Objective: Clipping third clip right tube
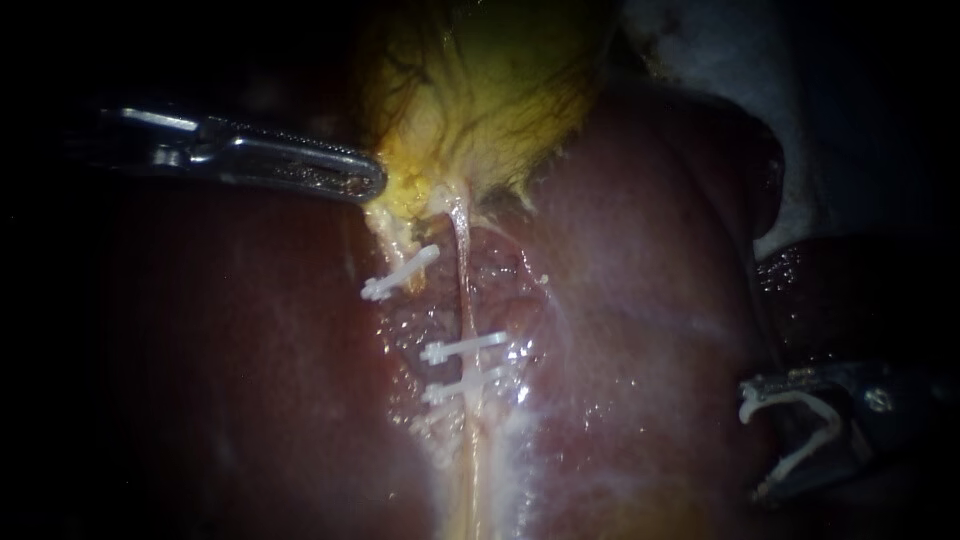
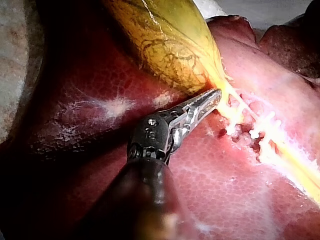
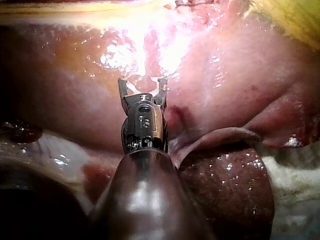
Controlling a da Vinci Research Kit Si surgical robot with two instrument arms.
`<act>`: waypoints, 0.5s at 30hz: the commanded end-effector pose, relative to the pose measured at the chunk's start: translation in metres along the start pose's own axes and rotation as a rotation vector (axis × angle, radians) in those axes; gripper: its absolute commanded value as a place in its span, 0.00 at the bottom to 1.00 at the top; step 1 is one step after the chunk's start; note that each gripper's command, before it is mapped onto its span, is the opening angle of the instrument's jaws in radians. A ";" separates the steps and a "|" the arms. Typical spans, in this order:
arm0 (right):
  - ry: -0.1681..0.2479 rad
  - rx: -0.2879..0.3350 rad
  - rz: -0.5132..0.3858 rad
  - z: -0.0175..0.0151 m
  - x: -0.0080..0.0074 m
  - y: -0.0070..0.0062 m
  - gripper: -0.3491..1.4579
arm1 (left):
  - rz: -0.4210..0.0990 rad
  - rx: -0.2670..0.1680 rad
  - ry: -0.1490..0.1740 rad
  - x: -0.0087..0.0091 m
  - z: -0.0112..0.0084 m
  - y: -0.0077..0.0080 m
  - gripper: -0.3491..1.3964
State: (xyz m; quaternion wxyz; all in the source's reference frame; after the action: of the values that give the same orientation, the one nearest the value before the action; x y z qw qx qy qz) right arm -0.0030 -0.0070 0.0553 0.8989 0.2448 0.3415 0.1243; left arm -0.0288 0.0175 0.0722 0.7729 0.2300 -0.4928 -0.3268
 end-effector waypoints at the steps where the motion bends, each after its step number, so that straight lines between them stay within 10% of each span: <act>1: 0.000 0.000 0.000 0.0000 0.0000 0.0000 0.52 | 0.000 0.000 0.000 0.0000 -0.0001 0.0000 0.00; 15: 0.000 -0.003 -0.004 0.0003 0.0001 0.0003 0.52 | -0.016 -0.050 -0.028 -0.0052 -0.0081 0.0003 0.00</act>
State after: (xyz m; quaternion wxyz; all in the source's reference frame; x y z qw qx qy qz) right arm -0.0027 -0.0068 0.0556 0.8995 0.2424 0.3418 0.1234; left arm -0.0227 0.0219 0.0658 0.7692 0.2107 -0.4930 -0.3477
